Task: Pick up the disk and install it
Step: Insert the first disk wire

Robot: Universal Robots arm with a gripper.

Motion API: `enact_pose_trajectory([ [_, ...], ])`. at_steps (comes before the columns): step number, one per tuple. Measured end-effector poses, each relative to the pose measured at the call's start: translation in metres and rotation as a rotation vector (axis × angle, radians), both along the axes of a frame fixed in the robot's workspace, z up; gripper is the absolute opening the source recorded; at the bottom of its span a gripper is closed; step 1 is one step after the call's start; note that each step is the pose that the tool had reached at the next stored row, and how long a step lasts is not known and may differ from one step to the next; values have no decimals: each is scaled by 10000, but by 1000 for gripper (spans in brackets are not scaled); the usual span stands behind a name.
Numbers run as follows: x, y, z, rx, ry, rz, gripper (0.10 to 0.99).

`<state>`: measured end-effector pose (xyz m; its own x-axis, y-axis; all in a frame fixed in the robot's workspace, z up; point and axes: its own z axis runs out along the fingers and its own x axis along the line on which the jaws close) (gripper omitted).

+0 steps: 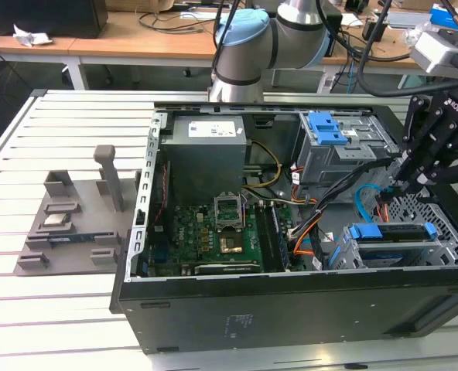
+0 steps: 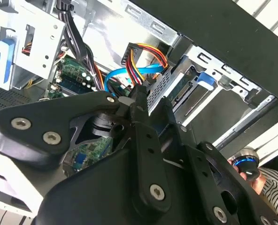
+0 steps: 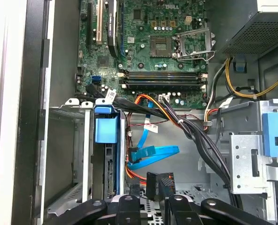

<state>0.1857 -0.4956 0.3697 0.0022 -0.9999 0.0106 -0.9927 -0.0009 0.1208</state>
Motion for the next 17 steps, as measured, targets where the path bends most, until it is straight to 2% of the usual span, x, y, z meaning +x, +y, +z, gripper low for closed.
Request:
enact_pose_trajectory([
  [2, 0, 22, -1, 2, 1, 0, 302],
  [6, -1, 132, -1, 0, 0, -1, 302],
  [7, -1, 145, -5, 0, 0, -1, 302],
  [17, 0, 153, -125, -1, 0, 0, 302],
])
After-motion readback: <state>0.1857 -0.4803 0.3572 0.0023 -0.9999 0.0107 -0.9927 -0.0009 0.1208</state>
